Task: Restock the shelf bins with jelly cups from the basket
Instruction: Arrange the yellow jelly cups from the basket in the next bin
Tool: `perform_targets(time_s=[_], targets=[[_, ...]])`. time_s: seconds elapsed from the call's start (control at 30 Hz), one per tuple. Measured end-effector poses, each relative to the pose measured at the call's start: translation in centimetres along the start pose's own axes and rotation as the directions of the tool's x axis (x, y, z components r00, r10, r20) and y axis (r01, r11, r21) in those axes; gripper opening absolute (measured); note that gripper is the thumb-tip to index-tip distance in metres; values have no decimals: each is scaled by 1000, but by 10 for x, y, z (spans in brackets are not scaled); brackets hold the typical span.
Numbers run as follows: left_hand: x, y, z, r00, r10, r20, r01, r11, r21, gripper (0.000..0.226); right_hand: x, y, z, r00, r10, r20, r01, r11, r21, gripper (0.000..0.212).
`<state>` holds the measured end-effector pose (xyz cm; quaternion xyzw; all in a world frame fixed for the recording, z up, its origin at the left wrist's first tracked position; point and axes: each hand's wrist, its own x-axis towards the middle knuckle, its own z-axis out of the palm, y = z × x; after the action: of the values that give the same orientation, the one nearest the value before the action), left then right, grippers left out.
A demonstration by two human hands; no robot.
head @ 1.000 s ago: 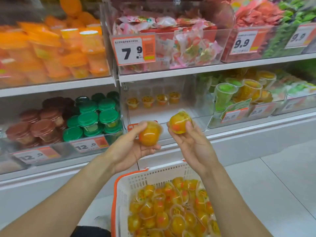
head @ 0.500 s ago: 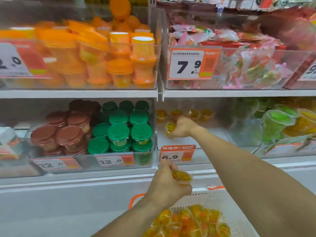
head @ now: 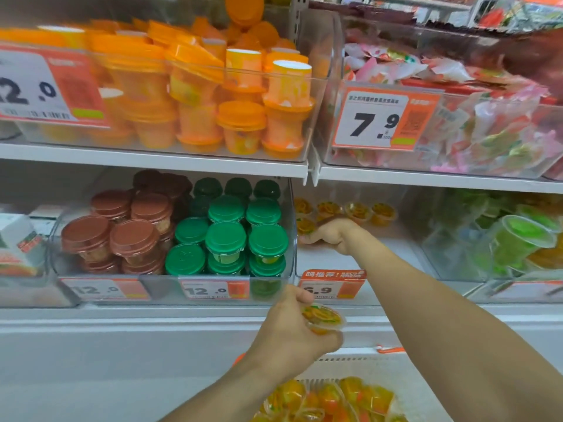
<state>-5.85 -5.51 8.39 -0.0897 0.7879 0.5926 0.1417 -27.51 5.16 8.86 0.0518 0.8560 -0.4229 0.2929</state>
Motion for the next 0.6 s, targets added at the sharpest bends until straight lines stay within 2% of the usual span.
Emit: perform_targets(time_s=[0.17, 0.3, 0.4, 0.43, 0.47, 0.53, 0.6], targets=[[-6, 3, 1, 998, 51, -27, -51, 999, -18, 62, 4, 5, 0, 1000, -23, -19, 25, 997, 73, 76], [-12, 10, 4, 991, 104, -89, -110, 992, -65, 66, -31, 5, -17, 994, -89, -57, 94, 992, 88, 86], [-14, 18, 8, 972, 164, -168, -180, 980, -86, 69, -87, 9, -39, 957, -274, -100, 279, 960, 36, 51], [-14, 21, 9, 962, 185, -199, -207, 973, -97, 70, -113, 12, -45, 933, -359, -31, 359, 933, 24, 46], [-15, 25, 9, 949, 215, -232, -243, 965, -103, 71, -140, 15, -51, 894, -436, 101, 436, 900, 19, 45], [-16, 31, 12, 912, 288, -291, -328, 940, -97, 72, -181, 26, -55, 809, -475, 348, 503, 864, 10, 50], [-20, 37, 16, 879, 356, -317, -402, 911, -93, 70, -194, 37, -58, 803, -499, 327, 546, 835, -64, 54]])
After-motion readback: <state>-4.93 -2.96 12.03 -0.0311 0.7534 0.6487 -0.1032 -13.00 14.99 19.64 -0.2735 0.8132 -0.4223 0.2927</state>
